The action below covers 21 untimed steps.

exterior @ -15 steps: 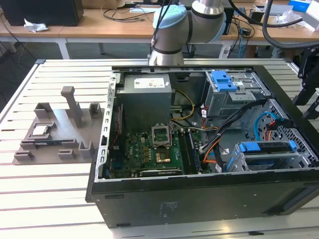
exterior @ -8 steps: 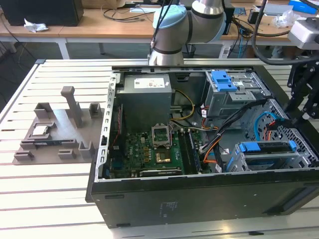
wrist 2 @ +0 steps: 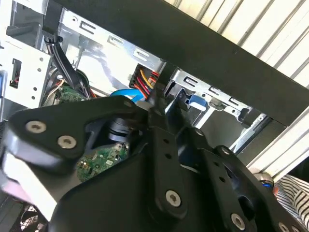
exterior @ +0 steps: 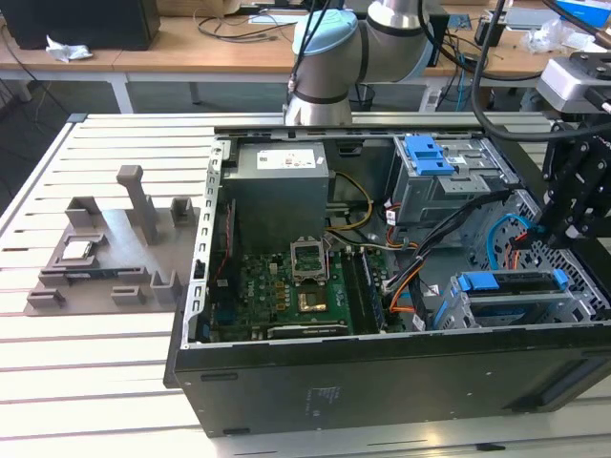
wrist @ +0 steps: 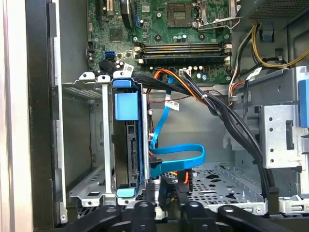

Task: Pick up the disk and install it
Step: 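Insert the first disk wire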

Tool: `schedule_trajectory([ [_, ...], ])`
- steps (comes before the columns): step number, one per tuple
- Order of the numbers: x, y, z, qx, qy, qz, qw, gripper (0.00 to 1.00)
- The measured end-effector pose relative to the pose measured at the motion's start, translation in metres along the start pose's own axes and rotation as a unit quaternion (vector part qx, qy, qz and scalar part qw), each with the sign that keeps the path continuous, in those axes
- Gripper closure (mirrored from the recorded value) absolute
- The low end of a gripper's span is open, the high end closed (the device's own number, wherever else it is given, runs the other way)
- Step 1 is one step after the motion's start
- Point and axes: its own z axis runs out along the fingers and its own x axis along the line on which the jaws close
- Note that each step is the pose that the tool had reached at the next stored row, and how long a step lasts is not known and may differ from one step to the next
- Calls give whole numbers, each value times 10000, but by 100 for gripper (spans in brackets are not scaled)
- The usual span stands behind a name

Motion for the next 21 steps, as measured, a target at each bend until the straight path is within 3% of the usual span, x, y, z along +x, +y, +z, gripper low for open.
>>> schedule_trajectory([
  [3,0,0,0,0,1,0,10000,83],
  [6,14,2,2,0,0,1,10000,83],
  [8,107,16,2,0,5,-1,10000,83],
  [13,227,82,19,0,10,-1,10000,83],
  [16,269,129,69,0,10,-1,10000,83],
  [21,278,148,157,0,11,-6,10000,83],
])
